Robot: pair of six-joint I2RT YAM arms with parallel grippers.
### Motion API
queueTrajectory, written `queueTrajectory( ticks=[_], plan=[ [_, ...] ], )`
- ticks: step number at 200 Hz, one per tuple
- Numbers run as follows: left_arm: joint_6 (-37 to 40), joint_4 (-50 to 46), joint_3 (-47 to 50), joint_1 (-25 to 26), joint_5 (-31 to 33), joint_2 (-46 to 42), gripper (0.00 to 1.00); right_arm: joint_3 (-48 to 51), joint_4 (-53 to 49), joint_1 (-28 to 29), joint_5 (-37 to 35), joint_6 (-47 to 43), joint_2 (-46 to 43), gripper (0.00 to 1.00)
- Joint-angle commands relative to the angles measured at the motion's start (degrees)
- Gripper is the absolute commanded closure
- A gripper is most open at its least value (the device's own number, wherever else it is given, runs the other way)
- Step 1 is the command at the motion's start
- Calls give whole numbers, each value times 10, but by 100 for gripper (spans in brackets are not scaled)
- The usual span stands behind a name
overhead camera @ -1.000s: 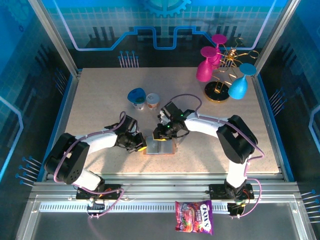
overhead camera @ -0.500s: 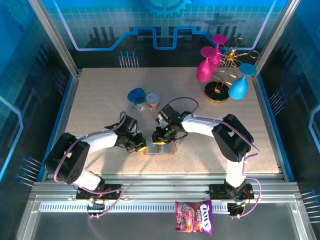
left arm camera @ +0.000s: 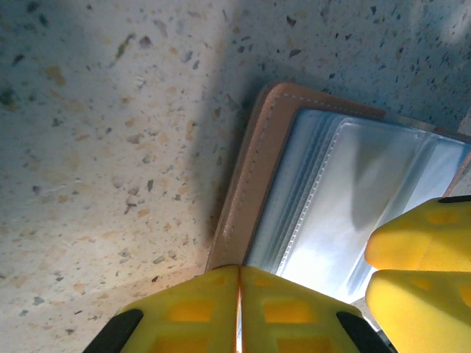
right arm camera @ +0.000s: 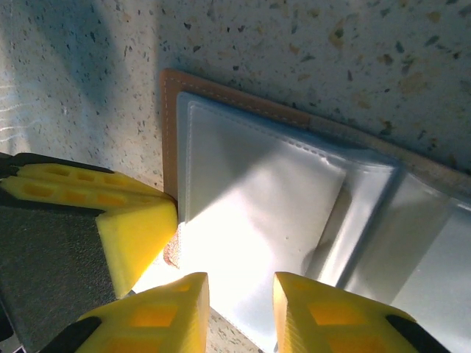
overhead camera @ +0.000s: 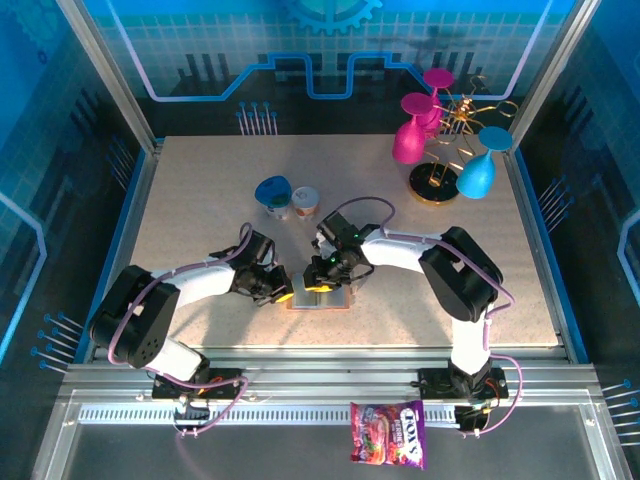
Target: Take the credit cards out of the card holder
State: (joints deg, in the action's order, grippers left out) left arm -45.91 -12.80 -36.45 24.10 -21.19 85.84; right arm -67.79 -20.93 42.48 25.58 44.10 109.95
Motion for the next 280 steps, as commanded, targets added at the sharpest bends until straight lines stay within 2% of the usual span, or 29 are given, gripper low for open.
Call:
queueTrajectory(
  ticks=[1,206,280],
  plan=[
    [19,-1,8,-6,8,4,90,1,-3,11,8,7,12,69],
    [21,-5,7,-6,11,14,90,30,-12,-1,-18,4,-17,67],
    [21,-23,-11,-6,12,-2,90,60,32,-7,-4,20,-28,68]
  ],
)
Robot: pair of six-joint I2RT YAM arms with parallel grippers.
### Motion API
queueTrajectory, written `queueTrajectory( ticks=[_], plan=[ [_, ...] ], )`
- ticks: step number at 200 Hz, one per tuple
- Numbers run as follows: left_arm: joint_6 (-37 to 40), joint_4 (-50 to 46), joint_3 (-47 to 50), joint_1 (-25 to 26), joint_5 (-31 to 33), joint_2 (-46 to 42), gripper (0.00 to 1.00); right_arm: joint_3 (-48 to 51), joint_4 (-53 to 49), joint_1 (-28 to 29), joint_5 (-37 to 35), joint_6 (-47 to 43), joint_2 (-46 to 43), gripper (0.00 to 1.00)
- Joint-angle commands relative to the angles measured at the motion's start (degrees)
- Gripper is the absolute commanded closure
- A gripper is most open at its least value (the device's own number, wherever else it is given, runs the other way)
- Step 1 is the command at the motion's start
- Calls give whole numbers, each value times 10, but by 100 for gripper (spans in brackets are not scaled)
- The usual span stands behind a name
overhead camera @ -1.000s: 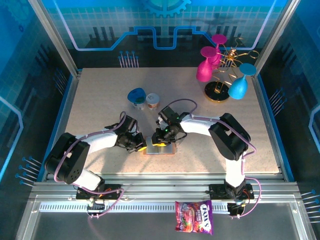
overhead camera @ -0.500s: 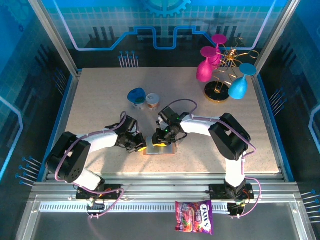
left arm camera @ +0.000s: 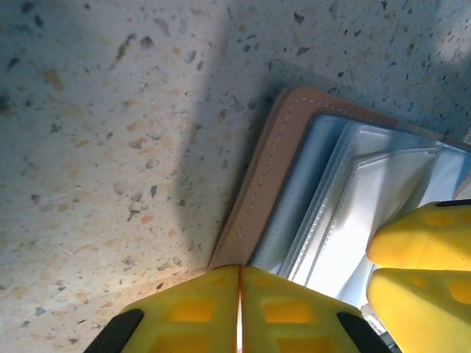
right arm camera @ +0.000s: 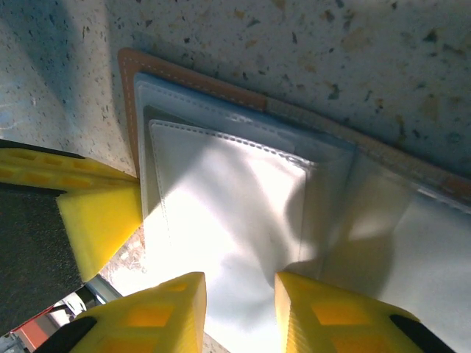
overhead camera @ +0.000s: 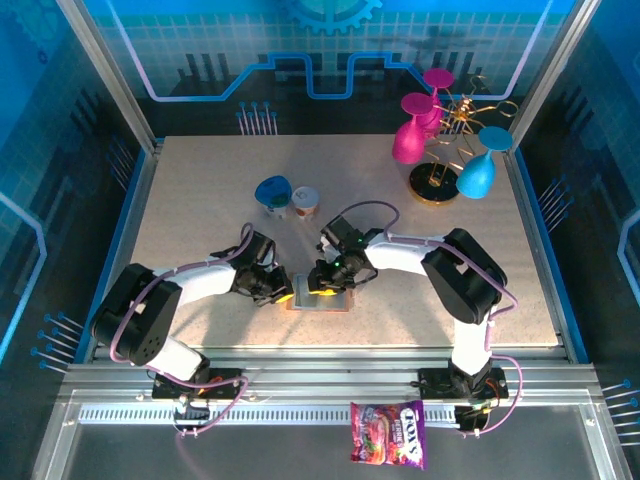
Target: Take the credit cards out of the card holder
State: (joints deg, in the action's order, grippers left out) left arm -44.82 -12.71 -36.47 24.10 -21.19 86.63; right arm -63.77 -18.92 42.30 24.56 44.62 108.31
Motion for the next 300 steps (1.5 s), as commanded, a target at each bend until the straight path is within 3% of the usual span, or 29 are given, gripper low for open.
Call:
queueTrajectory(
  ticks=[1,102,194,300],
  plan=[
    [10,-25,-12,-6,12,-10,90,20,13,-6,6,15,-12,68],
    [-27,-15,-37,-6,-15,-51,87,59,76,-17,25,41,-25,67],
    [-62,56,-22,-6,-59,-19,75,78,106,-23,34,53,-29,67],
    [-60,70,-7,-6,-56,11,64,105,152,-31,50,72,-35,67]
  ],
)
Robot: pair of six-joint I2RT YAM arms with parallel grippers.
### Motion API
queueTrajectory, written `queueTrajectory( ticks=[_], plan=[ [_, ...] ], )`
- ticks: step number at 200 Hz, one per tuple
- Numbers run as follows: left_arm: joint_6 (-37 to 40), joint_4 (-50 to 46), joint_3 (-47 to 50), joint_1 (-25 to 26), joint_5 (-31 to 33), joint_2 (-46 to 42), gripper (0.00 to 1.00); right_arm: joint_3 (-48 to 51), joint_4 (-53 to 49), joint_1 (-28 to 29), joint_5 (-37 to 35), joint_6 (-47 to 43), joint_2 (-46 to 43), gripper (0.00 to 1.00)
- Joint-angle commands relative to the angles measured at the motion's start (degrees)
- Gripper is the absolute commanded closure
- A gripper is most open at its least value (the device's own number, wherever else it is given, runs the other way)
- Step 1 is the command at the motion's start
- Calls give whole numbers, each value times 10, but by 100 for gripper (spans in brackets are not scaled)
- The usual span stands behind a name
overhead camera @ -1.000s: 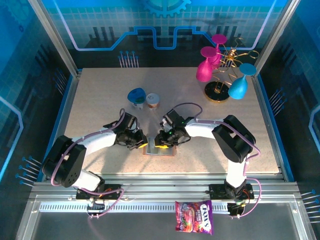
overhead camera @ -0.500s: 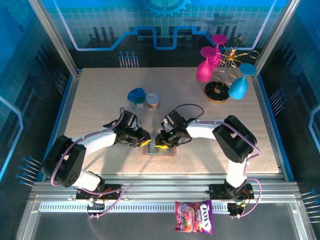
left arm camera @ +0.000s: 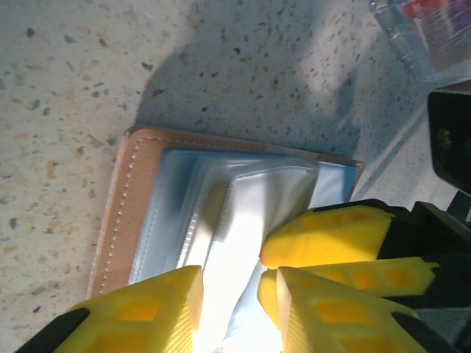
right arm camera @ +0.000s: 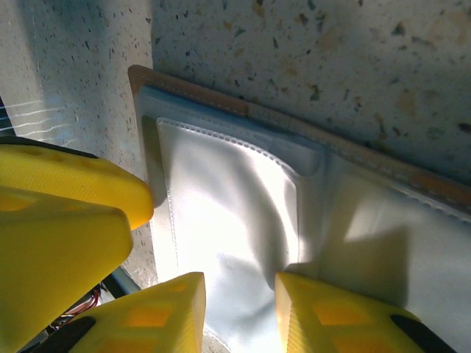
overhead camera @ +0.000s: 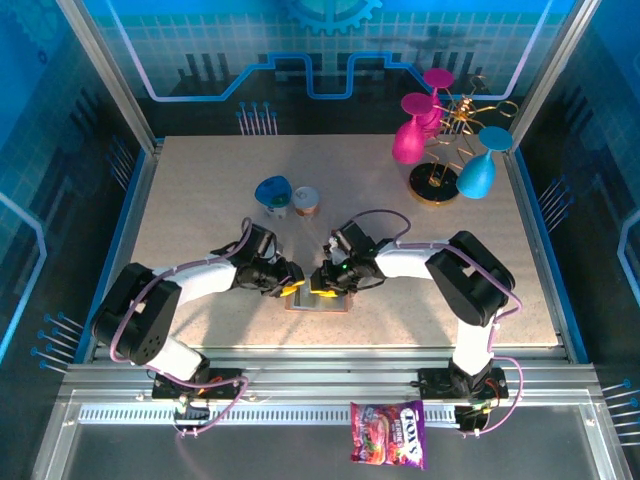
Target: Take the credit cards out of the card holder
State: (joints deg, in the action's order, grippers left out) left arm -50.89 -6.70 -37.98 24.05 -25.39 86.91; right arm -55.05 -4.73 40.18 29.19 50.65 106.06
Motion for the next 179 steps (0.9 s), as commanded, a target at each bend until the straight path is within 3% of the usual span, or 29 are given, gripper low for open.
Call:
queueTrajectory(
  ticks=[1,73,179],
  plan=[
    [1,9,8,-5,-14,8,64,18,11,-9,3,12,-13,67],
    [-1,12,9,-5,-16,12,62,54,77,-17,23,39,-13,67],
    [-3,16,-5,-4,-32,19,69,83,129,-24,42,61,-13,67]
  ],
)
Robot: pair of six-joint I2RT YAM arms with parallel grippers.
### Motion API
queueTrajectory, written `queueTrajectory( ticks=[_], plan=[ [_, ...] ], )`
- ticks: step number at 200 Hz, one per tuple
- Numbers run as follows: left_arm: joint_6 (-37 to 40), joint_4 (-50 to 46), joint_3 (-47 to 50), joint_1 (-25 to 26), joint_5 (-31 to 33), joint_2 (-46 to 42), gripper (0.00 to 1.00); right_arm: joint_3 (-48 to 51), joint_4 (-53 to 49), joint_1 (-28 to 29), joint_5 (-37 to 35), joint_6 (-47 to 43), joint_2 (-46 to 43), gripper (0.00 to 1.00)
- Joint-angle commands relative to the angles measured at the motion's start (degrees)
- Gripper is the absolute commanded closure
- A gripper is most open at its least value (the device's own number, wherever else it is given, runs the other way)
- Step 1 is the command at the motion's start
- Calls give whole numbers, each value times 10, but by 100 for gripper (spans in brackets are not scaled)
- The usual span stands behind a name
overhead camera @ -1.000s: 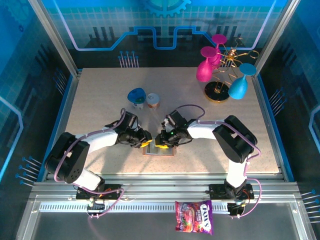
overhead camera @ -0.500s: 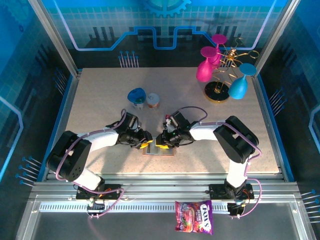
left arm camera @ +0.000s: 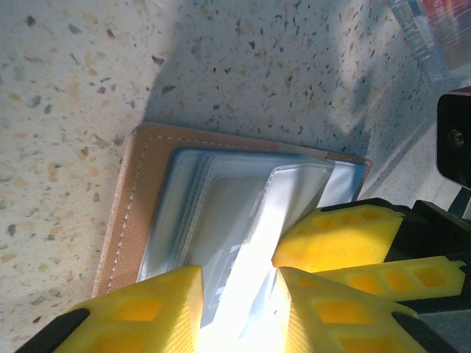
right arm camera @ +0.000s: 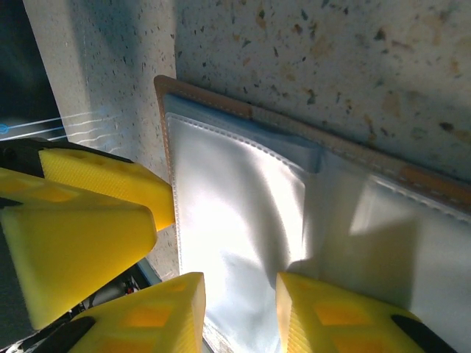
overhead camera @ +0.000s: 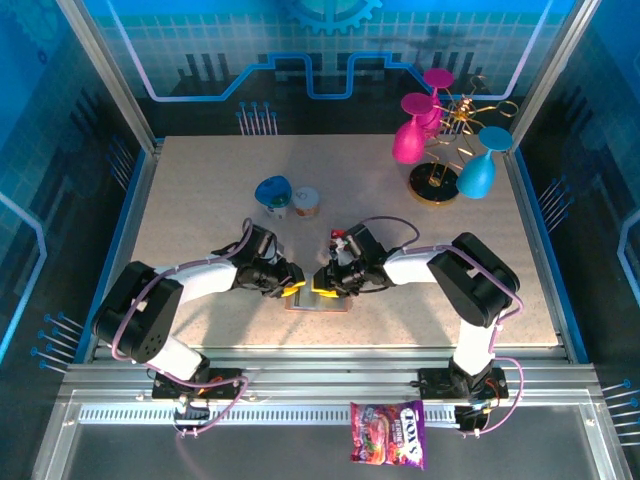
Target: Take the credit cards out of the card holder
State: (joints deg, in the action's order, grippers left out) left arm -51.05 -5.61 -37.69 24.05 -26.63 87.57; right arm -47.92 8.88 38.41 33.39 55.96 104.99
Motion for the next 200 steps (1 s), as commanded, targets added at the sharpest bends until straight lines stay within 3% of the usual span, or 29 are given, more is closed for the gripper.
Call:
queueTrajectory(
  ticks=[1,93,200],
  plan=[
    [-1,5,-8,-3,-19,13,69,12,-7,-6,1,7,-2,67],
    [-9,25,-4,-2,-29,13,78,19,3,-7,5,11,-4,67],
    [-6,20,-15,-1,-33,1,78,14,-36,-16,-11,4,-63,63]
  ],
)
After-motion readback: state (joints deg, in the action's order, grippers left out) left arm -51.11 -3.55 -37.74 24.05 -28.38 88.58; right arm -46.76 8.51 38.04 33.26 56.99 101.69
